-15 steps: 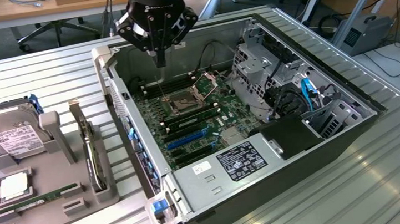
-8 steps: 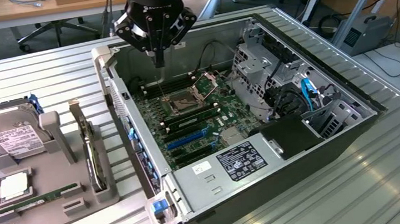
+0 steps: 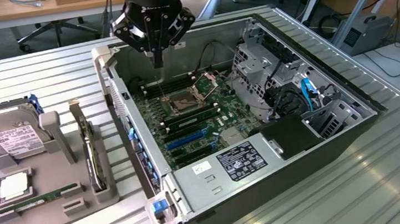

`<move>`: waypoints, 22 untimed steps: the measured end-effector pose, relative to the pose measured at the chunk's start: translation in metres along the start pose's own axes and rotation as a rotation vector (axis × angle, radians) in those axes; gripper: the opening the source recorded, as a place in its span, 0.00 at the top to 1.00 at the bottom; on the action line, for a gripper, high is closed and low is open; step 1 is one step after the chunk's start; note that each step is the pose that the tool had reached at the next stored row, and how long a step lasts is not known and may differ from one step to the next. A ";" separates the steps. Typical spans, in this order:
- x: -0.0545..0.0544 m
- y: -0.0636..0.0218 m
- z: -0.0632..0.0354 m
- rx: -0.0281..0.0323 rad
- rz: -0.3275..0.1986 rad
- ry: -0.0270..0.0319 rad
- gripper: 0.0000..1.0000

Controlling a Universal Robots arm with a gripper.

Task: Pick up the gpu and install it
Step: 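Reach for the gpu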

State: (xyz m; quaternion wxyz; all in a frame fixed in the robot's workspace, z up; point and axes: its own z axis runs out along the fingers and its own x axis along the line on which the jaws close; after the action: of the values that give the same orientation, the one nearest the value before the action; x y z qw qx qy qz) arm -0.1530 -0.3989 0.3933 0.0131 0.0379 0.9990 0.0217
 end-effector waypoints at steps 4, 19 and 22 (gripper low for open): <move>0.001 -0.0001 0.0000 0.0000 0.000 0.0000 0.89; 0.005 -0.0004 -0.0001 0.0000 0.000 0.0000 0.89; 0.006 -0.0004 -0.0002 0.0000 0.000 0.0000 0.89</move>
State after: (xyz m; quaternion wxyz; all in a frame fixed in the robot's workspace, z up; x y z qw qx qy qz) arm -0.1588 -0.3989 0.3933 0.0131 0.0379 0.9990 0.0217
